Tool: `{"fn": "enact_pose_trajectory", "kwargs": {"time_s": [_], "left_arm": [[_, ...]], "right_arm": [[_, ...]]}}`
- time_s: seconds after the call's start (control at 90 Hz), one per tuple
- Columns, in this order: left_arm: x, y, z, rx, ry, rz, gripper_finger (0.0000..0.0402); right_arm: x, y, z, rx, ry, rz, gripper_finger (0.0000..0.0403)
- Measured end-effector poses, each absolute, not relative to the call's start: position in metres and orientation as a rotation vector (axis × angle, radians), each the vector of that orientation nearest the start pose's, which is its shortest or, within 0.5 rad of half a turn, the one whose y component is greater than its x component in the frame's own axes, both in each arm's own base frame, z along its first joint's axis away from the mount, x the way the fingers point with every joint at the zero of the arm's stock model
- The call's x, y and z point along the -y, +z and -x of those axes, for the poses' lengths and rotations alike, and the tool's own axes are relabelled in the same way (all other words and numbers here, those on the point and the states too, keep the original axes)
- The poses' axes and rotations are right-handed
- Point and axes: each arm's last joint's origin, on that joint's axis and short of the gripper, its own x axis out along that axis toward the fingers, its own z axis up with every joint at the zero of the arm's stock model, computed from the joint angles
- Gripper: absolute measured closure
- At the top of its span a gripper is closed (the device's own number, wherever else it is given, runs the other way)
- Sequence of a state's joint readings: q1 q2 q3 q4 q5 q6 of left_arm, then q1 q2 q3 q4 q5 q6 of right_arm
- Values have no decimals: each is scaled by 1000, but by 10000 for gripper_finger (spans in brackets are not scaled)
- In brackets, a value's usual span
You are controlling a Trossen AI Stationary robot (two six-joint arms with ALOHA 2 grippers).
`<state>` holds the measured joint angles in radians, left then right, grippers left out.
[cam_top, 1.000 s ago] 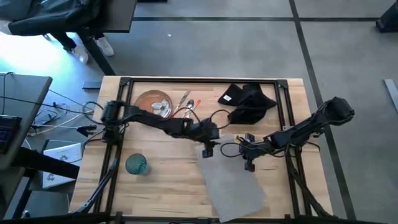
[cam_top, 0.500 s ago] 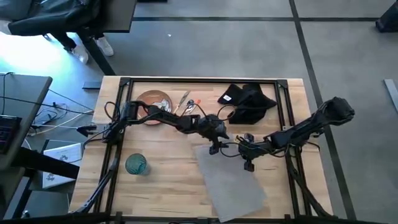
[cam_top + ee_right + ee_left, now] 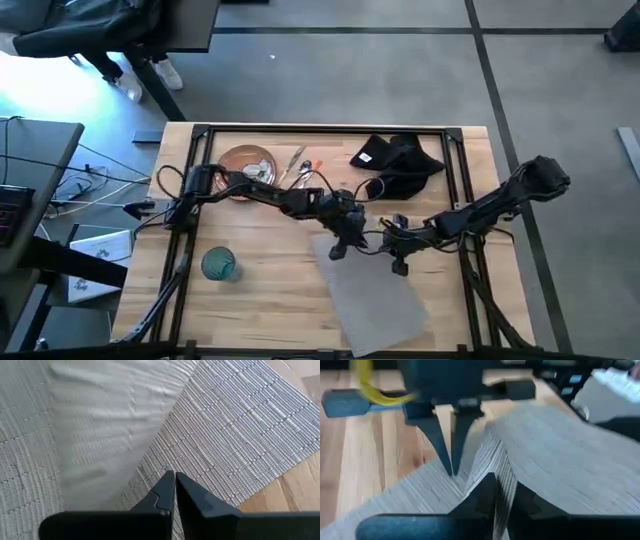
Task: Set table place
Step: Prepare the gray mat
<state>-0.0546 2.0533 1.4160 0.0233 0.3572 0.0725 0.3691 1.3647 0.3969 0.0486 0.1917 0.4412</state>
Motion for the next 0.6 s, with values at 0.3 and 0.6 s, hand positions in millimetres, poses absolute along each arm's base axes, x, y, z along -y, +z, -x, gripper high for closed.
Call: {"fn": "enact_pose_trajectory", "kwargs": {"time_s": [0.3,0.6], "left_arm": [[119,280,-360,-792,-449,-31,401],[159,285,-301,-1104,-343,27,401]], "right_arm": [[-68,112,-191,-1014,-114,-174,403],[-65,109,-183,-1087,-243,-303,403]]}}
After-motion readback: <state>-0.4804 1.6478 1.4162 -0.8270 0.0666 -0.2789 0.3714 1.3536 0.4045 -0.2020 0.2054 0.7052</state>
